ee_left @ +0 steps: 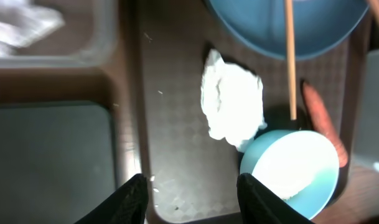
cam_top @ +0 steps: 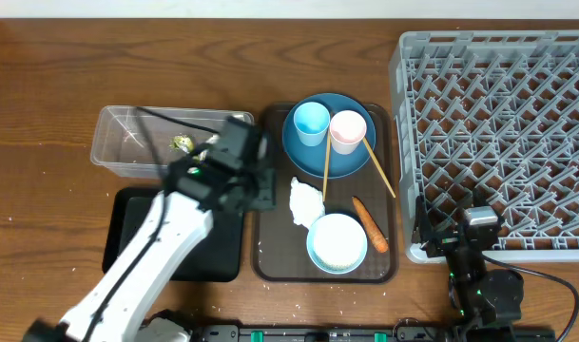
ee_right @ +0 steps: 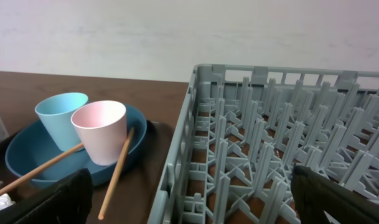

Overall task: Sort waste into correct bins and load items into the dishwasher rack
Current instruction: 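Reach the left gripper back to the remaining tissue and grasp it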

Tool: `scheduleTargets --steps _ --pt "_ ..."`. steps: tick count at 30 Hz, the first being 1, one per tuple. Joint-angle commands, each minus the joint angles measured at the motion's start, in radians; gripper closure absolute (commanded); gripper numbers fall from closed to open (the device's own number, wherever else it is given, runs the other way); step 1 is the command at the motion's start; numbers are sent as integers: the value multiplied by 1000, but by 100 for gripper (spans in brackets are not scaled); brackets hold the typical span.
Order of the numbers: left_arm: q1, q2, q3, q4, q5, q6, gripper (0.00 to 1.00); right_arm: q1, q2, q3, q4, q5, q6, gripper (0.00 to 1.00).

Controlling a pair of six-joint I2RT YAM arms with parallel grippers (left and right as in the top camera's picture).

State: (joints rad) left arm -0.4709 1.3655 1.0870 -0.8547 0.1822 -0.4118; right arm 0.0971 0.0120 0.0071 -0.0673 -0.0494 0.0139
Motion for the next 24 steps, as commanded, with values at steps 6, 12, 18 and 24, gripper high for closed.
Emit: scheduleTargets --steps 6,12,18,24 --pt "-81 177 -10 75 -25 -69 50 -6 -5 -2 -4 0 -8 1" --pt "-128 271 -10 140 -26 -69 44 -6 -5 -2 -4 0 -8 1" --pt "-162 347 -10 199 -26 -69 44 -6 -5 -2 -4 0 -8 1" --pt "-166 411 -10 233 -26 -69 44 -6 -5 -2 -4 0 -8 1"
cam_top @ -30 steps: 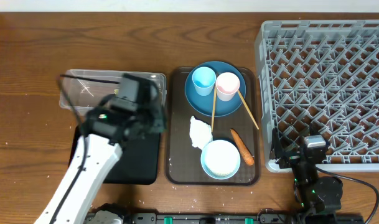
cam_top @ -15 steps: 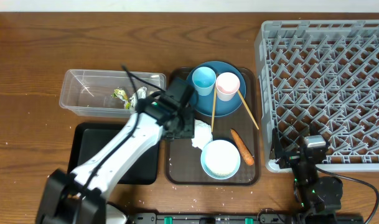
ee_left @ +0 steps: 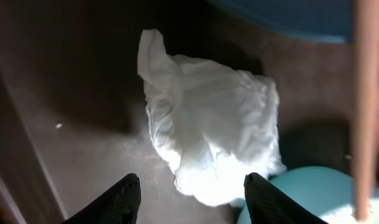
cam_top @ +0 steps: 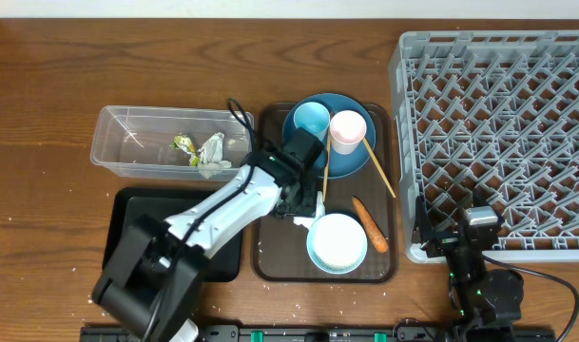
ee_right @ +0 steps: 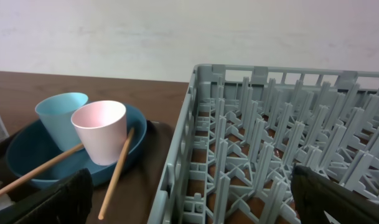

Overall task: Sort waste into correct bins and load items into the dishwasher rack
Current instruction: 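Reach the left gripper back to the remaining tissue and grasp it, then drop the tissue into the clear bin with the left gripper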

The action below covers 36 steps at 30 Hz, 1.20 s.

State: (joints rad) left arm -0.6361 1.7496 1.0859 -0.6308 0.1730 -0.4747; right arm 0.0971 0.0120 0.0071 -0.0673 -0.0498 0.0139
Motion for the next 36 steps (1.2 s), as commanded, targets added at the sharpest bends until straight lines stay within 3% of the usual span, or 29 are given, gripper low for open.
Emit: scheduleTargets --steps 1,4,13,21,36 --pt "-1 35 -9 14 -18 -6 44 -6 -5 -2 -4 1 -8 1" --pt "-1 51 -9 19 -43 -6 48 -6 -5 -2 -4 1 -8 1" --pt "-1 51 -9 19 -95 -6 94 -6 -5 -2 -4 1 -8 1" --pt "-1 -17 -6 11 -116 -6 94 -6 -5 -2 -4 1 -8 1" --pt "9 -462 -6 -71 -478 -5 94 -6 -5 -2 -4 1 -8 1"
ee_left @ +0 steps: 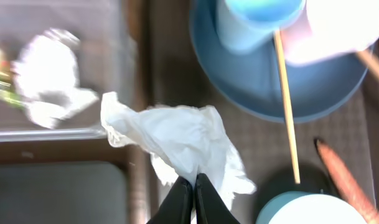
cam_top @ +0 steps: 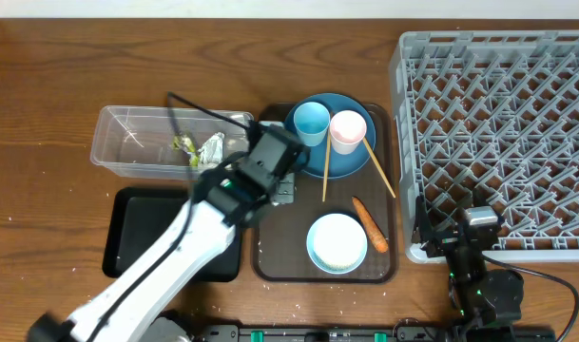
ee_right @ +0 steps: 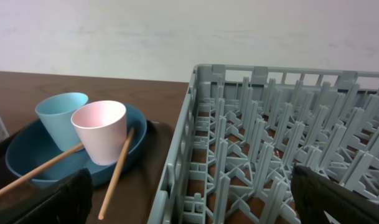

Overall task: Sort waste into correct bins and load items into the dishwasher rack
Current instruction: 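Drop the tissue into the clear bin with the left gripper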

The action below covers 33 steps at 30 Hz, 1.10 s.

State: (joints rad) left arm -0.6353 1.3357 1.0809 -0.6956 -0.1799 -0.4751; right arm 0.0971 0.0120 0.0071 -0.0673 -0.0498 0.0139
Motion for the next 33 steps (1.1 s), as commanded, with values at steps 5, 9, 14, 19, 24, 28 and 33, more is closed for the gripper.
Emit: scheduleTargets --steps 5,9,14,19,24,28,33 --pt "47 -140 -2 2 -187 29 94 -6 -5 -2 -4 1 -8 1" --pt "104 -187 -2 18 -332 29 94 -6 -5 -2 -4 1 -8 1" --pt "201 -182 -2 55 -333 28 94 -6 -5 -2 -4 1 -8 1" --pt "264 -114 -2 74 -287 28 94 -6 -5 -2 -4 1 -8 1" --pt "277 -31 -2 113 -274 29 94 -6 -5 -2 -4 1 -8 1" --pt "277 13 -2 130 -274 29 93 -6 -5 -2 -4 1 -8 1" --pt "277 40 -2 137 -274 29 92 -6 -5 -2 -4 1 -8 1"
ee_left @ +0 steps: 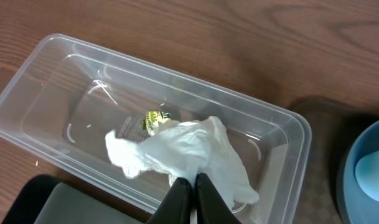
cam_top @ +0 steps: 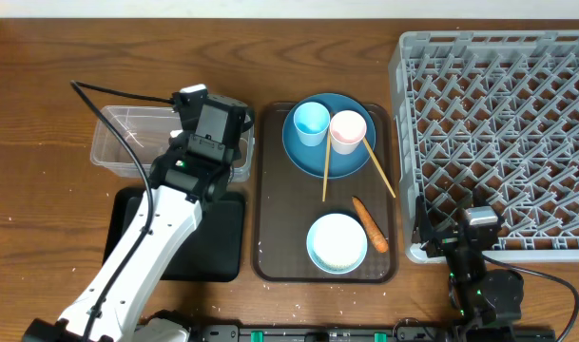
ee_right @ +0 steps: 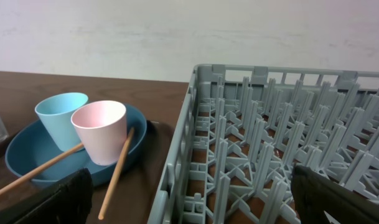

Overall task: Sort waste into correct bins and load items into the dishwasher rack
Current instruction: 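Drop the tissue into the clear bin with the left gripper, then move the left gripper over the light-blue rice bowl and lower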

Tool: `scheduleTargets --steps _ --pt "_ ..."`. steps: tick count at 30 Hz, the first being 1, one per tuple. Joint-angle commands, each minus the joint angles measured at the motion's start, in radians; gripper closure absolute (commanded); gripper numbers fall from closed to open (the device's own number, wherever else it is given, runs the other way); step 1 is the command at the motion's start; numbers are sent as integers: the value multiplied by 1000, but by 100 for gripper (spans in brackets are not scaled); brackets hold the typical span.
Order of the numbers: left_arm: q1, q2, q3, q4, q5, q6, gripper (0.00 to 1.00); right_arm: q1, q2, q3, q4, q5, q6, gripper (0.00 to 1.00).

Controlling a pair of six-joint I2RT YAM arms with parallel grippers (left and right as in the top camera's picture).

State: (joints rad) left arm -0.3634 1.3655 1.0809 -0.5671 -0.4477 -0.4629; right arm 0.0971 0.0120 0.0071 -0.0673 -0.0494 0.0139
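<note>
My left gripper is shut on a crumpled white napkin, which hangs over the right half of the clear plastic bin. A small green and yellow wrapper lies in that bin. In the overhead view the left wrist covers the bin's right end. The brown tray holds a blue plate with a blue cup and a pink cup, two chopsticks, a carrot and a light blue bowl. My right gripper is open at the grey rack's front left corner.
The grey dishwasher rack fills the right side. A black bin lies in front of the clear bin, left of the tray. The left arm's cable loops over the clear bin.
My left gripper has moved left from the tray's left edge to over the clear bin, still shut on the napkin. The right arm has not moved.
My left gripper was open above the napkin on the tray, then low with its fingers on either side of it. Then it was shut on the napkin, lifted off the tray. Now the napkin hangs over the clear bin.
</note>
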Motion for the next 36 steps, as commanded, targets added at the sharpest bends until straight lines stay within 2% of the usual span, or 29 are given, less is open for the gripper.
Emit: scheduleTargets --steps 1,4,7,8,10,12,14,17,19,27,31,36 --pt "5 15 -2 8 -6 16 92 -6 -5 -2 -4 0 -8 1" --pt "5 23 -2 8 -5 16 92 -6 -5 -2 -4 1 -8 1" --pt "5 28 -2 8 -5 16 87 -6 -5 -2 -4 0 -8 1" --pt "5 29 -2 8 -4 16 84 -6 -5 -2 -4 0 -8 1" --pt "5 32 -2 8 13 16 68 -6 -5 -2 -4 1 -8 1" --pt "5 33 -2 8 34 16 56 -6 -5 -2 -4 0 -8 1" --pt "5 32 -2 8 40 16 50 -6 -5 -2 -4 0 -8 1" --pt "4 26 -2 2 92 16 50 -6 -5 -2 -4 0 -8 1" --pt "4 15 -2 -17 181 17 50 -6 -5 -2 -4 0 -8 1" --pt "2 -38 -2 -164 649 17 50 -6 -5 -2 -4 0 -8 1" --pt "-37 -43 -2 -232 727 16 50 -6 -5 -2 -4 1 -8 1" --pt "-185 -42 -2 -274 731 15 51 -6 -5 -2 -4 0 -8 1"
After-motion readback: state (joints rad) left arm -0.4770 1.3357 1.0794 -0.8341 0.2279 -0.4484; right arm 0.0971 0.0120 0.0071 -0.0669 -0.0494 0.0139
